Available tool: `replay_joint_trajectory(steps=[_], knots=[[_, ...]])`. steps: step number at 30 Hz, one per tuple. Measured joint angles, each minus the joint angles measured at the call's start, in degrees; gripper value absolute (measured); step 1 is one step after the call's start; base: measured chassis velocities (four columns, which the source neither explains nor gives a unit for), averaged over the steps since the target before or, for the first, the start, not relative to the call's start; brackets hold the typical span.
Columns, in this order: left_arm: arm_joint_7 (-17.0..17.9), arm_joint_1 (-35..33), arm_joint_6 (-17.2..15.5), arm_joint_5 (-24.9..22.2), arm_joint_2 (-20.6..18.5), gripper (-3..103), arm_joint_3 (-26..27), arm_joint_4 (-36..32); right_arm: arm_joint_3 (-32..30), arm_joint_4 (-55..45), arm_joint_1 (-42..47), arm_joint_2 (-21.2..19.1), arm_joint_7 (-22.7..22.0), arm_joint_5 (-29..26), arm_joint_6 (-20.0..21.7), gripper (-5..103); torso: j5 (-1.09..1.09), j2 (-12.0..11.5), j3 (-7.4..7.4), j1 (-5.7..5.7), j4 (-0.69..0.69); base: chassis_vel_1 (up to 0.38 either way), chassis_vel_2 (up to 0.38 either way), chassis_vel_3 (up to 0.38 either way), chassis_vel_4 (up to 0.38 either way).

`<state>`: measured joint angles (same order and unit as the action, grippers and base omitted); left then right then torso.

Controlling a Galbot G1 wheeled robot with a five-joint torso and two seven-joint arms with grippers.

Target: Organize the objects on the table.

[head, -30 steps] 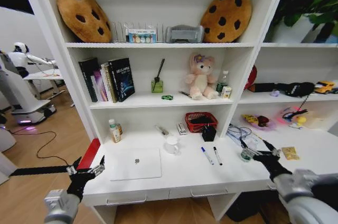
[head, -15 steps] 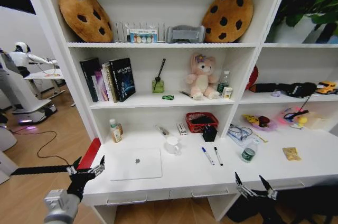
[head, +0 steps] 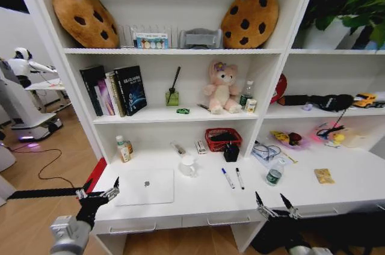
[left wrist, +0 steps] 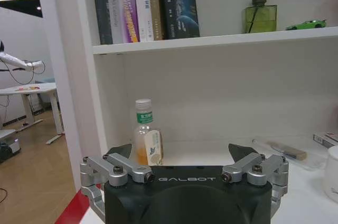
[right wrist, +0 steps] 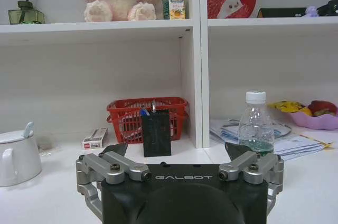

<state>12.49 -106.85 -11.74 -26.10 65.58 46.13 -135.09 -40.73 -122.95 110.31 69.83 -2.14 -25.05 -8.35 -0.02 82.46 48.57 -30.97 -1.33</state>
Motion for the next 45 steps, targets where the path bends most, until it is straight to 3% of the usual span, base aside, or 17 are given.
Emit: replay_joint_trajectory(steps=[1,2,4,5,6,8,14,29,37,40,45], knots=[[-0.02,0.01,0.00,0.00,0.00,100,-0.01,0.00,2.50,0.27,-2.35,-2.53,-0.59,-0.70,2.69,100,0.02,0.00,0.00,0.01,-0.02,-0.176,-0.189,0.170,0.205],[-0.02,0.01,0.00,0.00,0.00,100,-0.01,0.00,2.50,0.27,-2.35,-2.53,-0.59,-0.70,2.69,100,0.02,0.00,0.00,0.01,-0.02,-0.176,-0.189,0.170,0.205],[-0.04,-0.01,0.00,0.00,0.01,100,-0.01,0.00,6.61,0.01,-6.94,-7.41,-3.62,-3.16,10.84,100,-0.02,0.00,0.00,0.01,0.01,-0.078,-0.154,0.104,0.094],[-0.04,-0.01,0.00,0.00,0.01,100,-0.01,0.00,6.61,0.01,-6.94,-7.41,-3.62,-3.16,10.84,100,-0.02,0.00,0.00,0.01,0.01,-0.007,-0.120,0.104,0.064],[-0.04,0.00,0.00,0.00,0.00,100,-0.01,-0.01,9.57,-0.21,-10.51,-10.04,-6.74,-5.33,15.19,100,0.02,0.00,0.00,0.01,0.00,-0.043,-0.066,0.070,0.064],[-0.04,0.00,0.00,0.00,0.00,100,0.00,0.00,13.78,0.69,-16.70,-12.99,-11.43,-8.15,19.46,100,0.02,0.00,0.00,0.00,0.02,-0.022,-0.033,0.003,-0.003],[0.00,0.00,0.00,0.00,-0.01,100,0.01,0.01,22.93,8.59,-30.22,-16.38,-15.69,-11.51,23.92,100,0.01,-0.01,0.00,0.00,0.02,0.019,0.064,-0.017,-0.042],[-0.01,0.00,0.00,0.00,-0.01,100,0.00,0.00,37.75,23.63,-51.94,-14.12,-14.13,-20.58,25.98,100,0.03,0.00,-0.01,0.01,0.01,0.000,0.000,0.000,0.000],[-0.01,0.00,-0.01,0.00,-0.01,100,0.01,0.00,41.33,28.31,-54.21,-11.76,-15.21,-19.59,26.04,93,0.03,0.00,-0.01,0.01,0.00,0.000,0.000,0.000,0.000],[-0.01,0.00,0.00,0.00,-0.01,100,0.01,0.00,41.78,29.39,-54.43,-10.98,-16.09,-19.23,26.29,101,0.02,0.00,-0.01,0.01,0.00,0.000,0.000,0.000,0.000],[-0.01,0.00,0.00,0.00,-0.01,100,0.01,0.00,41.46,29.36,-53.79,-10.72,-16.96,-18.89,26.42,82,0.04,0.01,-0.02,0.02,0.00,0.000,0.000,0.000,0.000]])
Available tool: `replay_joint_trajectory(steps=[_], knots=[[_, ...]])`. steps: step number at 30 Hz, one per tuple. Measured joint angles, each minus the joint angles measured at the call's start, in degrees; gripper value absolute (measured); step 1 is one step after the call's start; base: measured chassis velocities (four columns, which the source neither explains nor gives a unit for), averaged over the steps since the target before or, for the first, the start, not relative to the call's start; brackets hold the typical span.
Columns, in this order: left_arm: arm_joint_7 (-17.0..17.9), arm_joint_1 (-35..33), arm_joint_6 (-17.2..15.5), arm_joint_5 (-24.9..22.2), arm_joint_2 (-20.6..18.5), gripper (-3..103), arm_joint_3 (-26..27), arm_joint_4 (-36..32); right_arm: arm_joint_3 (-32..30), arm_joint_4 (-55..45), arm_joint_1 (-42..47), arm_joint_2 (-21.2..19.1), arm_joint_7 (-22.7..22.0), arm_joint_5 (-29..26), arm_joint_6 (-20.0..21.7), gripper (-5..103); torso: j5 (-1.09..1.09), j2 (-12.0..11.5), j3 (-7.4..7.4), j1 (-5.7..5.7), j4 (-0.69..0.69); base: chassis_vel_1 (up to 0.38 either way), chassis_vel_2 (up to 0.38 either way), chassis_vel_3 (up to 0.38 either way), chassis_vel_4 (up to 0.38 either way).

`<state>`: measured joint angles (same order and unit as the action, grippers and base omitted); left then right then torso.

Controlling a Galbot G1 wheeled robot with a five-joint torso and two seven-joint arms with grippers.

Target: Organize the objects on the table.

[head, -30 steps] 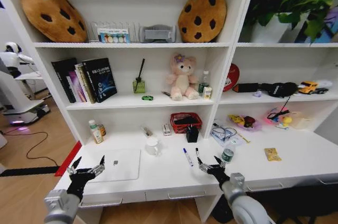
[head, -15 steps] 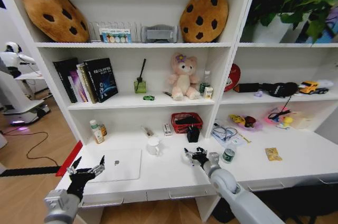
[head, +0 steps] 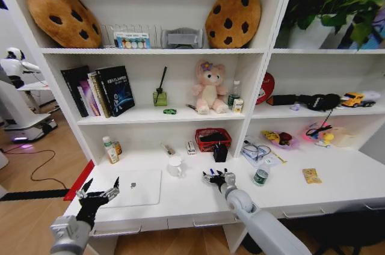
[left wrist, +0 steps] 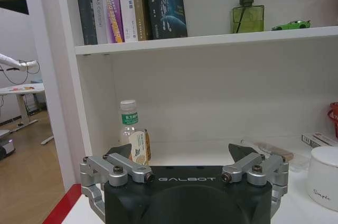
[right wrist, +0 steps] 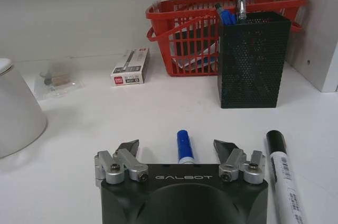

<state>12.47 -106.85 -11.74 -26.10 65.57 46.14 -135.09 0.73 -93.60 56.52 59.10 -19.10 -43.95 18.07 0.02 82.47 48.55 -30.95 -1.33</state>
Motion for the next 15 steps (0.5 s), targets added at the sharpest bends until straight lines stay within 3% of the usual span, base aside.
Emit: replay_joint_trajectory(steps=[7,8,10,12,14,15], knots=[[0.00,0.00,0.00,0.00,0.00,100,0.00,0.00,-1.42,-0.76,1.82,-0.21,0.86,1.03,-0.85,54,-0.02,0.00,0.00,0.00,0.00,0.000,0.000,0.000,0.000],[0.00,0.00,0.00,0.00,0.00,100,0.00,0.00,-1.42,-0.76,1.82,-0.21,0.86,1.03,-0.85,54,-0.02,0.00,0.00,0.00,0.00,0.000,0.000,0.000,0.000],[0.00,0.00,0.00,0.00,0.00,100,0.00,0.00,-1.40,-1.11,1.89,-0.35,1.21,0.81,-0.86,43,-0.03,0.00,0.01,0.00,0.00,0.000,0.000,0.000,0.000],[0.00,0.00,0.00,0.00,0.00,100,0.00,0.00,-1.40,-1.11,1.86,-0.37,1.28,0.79,-0.86,43,-0.03,0.00,0.01,0.00,0.00,0.000,0.000,0.000,0.000],[0.00,0.00,0.00,0.00,0.00,100,0.00,0.00,-1.42,-0.76,1.29,-0.37,1.68,0.66,-0.87,33,-0.04,-0.01,0.02,0.00,0.01,0.000,0.000,0.000,0.000],[0.00,0.00,0.00,0.00,0.00,100,0.00,0.00,-1.42,-0.76,1.29,-0.37,1.68,0.66,-0.87,33,-0.04,-0.01,0.02,0.00,0.01,0.000,0.000,0.000,0.000]])
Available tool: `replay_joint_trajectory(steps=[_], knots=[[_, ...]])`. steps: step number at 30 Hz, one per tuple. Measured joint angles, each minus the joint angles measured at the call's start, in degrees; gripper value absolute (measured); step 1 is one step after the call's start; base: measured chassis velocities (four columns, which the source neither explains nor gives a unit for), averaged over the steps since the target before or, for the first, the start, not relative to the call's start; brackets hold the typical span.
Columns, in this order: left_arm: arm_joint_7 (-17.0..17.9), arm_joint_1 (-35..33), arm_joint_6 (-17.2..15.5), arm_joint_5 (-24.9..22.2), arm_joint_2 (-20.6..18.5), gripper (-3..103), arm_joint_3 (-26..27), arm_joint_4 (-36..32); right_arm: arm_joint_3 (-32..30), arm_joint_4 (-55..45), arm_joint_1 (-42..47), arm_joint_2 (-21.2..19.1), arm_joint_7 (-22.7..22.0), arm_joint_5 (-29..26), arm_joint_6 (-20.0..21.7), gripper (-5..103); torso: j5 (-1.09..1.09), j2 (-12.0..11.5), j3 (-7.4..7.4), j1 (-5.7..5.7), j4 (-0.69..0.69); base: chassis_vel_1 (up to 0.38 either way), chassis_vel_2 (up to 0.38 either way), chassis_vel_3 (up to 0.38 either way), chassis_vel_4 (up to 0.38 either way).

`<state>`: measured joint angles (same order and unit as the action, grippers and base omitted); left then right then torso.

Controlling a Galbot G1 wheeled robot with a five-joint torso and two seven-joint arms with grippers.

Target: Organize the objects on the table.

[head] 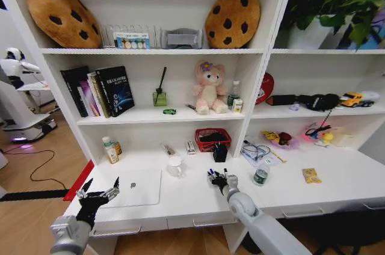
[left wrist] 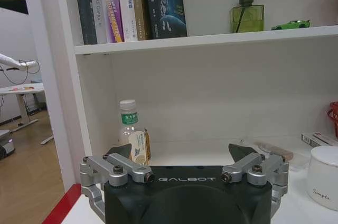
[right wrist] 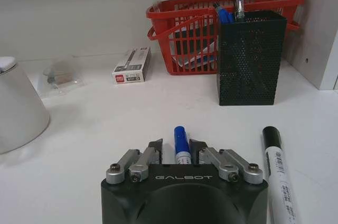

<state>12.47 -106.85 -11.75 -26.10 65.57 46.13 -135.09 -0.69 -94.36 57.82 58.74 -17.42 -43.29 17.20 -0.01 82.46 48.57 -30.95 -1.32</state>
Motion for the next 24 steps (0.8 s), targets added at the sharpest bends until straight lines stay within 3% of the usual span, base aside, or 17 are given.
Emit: replay_joint_trajectory(steps=[3,7,8,10,20,23,24], knots=[[0.00,0.00,0.00,0.00,0.00,100,0.00,0.00,-0.07,0.74,-0.81,-0.09,0.62,-0.01,-0.05,16,0.00,0.00,0.00,0.00,0.00,0.000,0.000,0.000,0.000],[-0.03,0.00,0.00,0.00,0.00,100,0.00,0.00,-0.33,1.02,-1.29,0.02,0.65,-0.10,-0.11,11,0.02,0.00,-0.01,0.00,0.00,0.000,0.000,0.000,0.000],[-0.02,0.00,0.00,0.00,0.00,100,0.00,0.00,-0.34,1.19,-1.42,0.10,0.71,-0.12,-0.08,3,0.01,0.00,0.00,0.00,0.00,0.000,0.000,0.000,0.000],[-0.02,0.00,0.00,0.00,0.00,100,0.00,0.00,-0.35,1.26,-1.51,0.13,0.73,-0.13,-0.05,1,0.01,0.00,0.00,0.00,0.00,0.000,0.000,0.000,0.000],[-0.02,0.00,0.00,0.00,0.00,100,0.00,0.00,-0.05,0.96,-1.46,0.12,1.31,0.17,0.06,-1,0.02,0.00,0.00,0.00,0.00,0.000,0.000,0.000,0.000],[-0.02,0.00,0.00,0.00,0.00,100,0.00,0.00,-0.23,1.00,-1.33,0.06,1.25,0.35,0.07,15,0.00,0.00,0.00,0.00,-0.01,0.000,0.000,0.000,0.000],[-0.02,0.00,0.00,0.00,0.00,100,0.00,0.00,-0.23,1.00,-1.33,0.06,1.25,0.35,0.07,15,0.00,0.00,0.00,0.00,-0.01,0.000,0.000,0.000,0.000]])
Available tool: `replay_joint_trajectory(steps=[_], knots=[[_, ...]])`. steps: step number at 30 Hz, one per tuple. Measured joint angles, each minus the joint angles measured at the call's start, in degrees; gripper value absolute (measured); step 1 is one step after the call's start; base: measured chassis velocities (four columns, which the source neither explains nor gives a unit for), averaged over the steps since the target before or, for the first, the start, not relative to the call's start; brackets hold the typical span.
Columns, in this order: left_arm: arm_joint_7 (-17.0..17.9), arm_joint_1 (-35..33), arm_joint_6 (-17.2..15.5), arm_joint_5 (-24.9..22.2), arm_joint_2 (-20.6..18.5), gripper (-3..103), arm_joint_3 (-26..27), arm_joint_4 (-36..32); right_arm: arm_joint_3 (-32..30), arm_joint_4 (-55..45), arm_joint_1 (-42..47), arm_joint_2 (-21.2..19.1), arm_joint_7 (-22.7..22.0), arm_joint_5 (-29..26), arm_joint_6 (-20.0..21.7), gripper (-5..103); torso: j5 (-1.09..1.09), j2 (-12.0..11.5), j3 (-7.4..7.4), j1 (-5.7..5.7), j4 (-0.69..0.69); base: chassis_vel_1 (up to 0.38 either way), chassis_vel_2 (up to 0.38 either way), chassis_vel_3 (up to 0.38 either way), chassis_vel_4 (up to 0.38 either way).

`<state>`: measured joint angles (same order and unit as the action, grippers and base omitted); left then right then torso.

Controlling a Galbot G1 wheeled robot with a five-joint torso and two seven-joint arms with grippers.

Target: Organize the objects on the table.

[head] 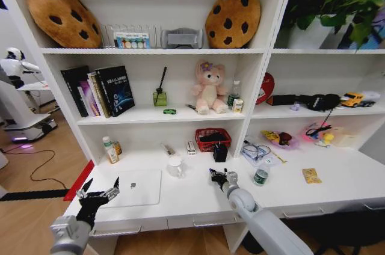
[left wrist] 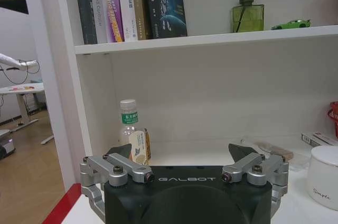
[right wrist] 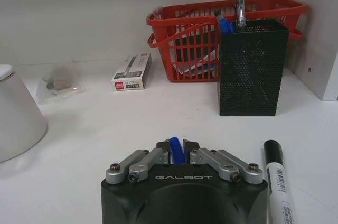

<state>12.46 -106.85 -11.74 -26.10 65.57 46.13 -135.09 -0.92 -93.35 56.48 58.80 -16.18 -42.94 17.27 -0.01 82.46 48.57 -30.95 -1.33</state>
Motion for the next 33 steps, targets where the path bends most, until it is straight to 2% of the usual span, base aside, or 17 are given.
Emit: replay_joint_trajectory(steps=[3,4,6,8,9,11,12,13,14,16,17,20,21,24,31,33], knots=[[0.00,0.00,0.00,0.00,0.00,100,0.00,0.00,-0.37,0.00,0.12,-0.24,0.06,-0.02,-0.01,31,0.01,-0.01,0.00,0.00,0.00,0.000,0.000,0.000,0.000],[0.00,0.00,0.00,0.00,0.00,100,0.00,0.00,-0.37,0.00,0.12,-0.24,0.06,-0.02,-0.01,31,0.01,-0.01,0.00,0.00,0.00,0.000,0.000,0.000,0.000],[0.00,0.00,0.00,0.00,0.00,100,0.00,0.00,-0.57,0.00,0.16,-0.28,0.11,-0.09,-0.02,42,0.02,0.00,0.00,0.00,0.00,0.000,0.000,0.000,0.000],[0.00,0.00,0.00,0.00,0.00,100,0.00,0.00,-0.58,0.18,0.16,-0.32,0.16,-0.11,-0.02,42,0.01,-0.01,-0.01,0.00,0.01,0.000,0.000,0.000,0.000],[0.00,0.00,0.00,0.00,0.00,100,0.00,0.00,-0.53,0.53,0.16,-0.39,0.32,-0.11,-0.01,52,0.01,0.00,-0.01,0.00,0.00,0.000,0.000,0.000,0.000],[0.00,0.00,0.00,0.00,0.00,100,0.00,0.00,-0.41,0.76,0.15,-0.43,0.42,-0.11,0.01,52,0.01,0.00,-0.01,0.00,0.00,0.000,0.000,0.000,0.000],[0.00,0.00,0.00,0.00,0.00,100,0.00,0.00,-0.29,0.98,0.11,-0.44,0.49,-0.08,0.01,57,0.01,0.00,-0.01,0.00,0.00,0.000,0.000,0.000,0.000],[0.00,0.00,0.00,0.00,0.00,100,0.00,0.00,-0.21,1.17,0.05,-0.43,0.52,-0.07,0.01,52,0.02,0.00,-0.01,0.00,0.00,0.000,0.000,0.000,0.000],[0.00,0.00,0.00,0.00,0.00,100,0.00,0.00,-0.21,1.17,0.05,-0.43,0.52,-0.07,0.01,52,0.02,0.00,-0.01,0.00,0.00,0.000,0.000,0.000,0.000],[0.01,0.00,0.00,0.00,0.00,100,0.00,0.00,-0.07,1.54,-0.08,-0.31,0.71,-0.06,0.00,41,0.02,0.00,-0.01,0.00,0.00,0.000,0.000,0.000,0.000],[0.01,0.00,0.00,0.00,0.00,100,0.00,0.00,-0.07,1.54,-0.08,-0.31,0.71,-0.06,0.00,41,0.02,0.00,-0.01,0.00,0.00,0.000,0.000,0.000,0.000],[0.01,0.00,0.00,0.00,0.00,100,0.00,0.00,0.16,1.79,-0.31,-0.27,1.10,-0.14,-0.05,25,0.02,0.00,-0.01,0.00,0.00,0.000,0.000,0.000,0.000],[0.01,0.00,0.00,0.00,0.00,100,0.00,0.00,0.16,1.79,-0.31,-0.27,1.10,-0.14,-0.05,25,0.02,0.00,-0.01,0.00,0.00,0.000,0.000,0.000,0.000],[0.01,0.00,0.00,0.00,0.00,100,0.00,0.00,0.27,1.79,-0.73,-0.28,1.15,-0.55,-0.03,12,0.01,0.00,-0.01,0.00,0.01,0.000,0.000,0.000,0.000],[0.01,0.00,0.00,0.00,0.00,100,0.00,0.00,0.17,1.70,-0.94,-0.54,1.27,-0.78,-0.04,12,0.00,0.00,0.00,0.00,0.01,0.000,0.000,0.000,0.000],[0.01,0.00,0.00,0.00,0.00,100,0.00,0.00,-0.85,-0.39,-0.65,-1.12,3.41,0.35,-2.73,6,0.01,0.00,0.00,0.00,-0.01,0.000,0.000,0.000,0.000]])
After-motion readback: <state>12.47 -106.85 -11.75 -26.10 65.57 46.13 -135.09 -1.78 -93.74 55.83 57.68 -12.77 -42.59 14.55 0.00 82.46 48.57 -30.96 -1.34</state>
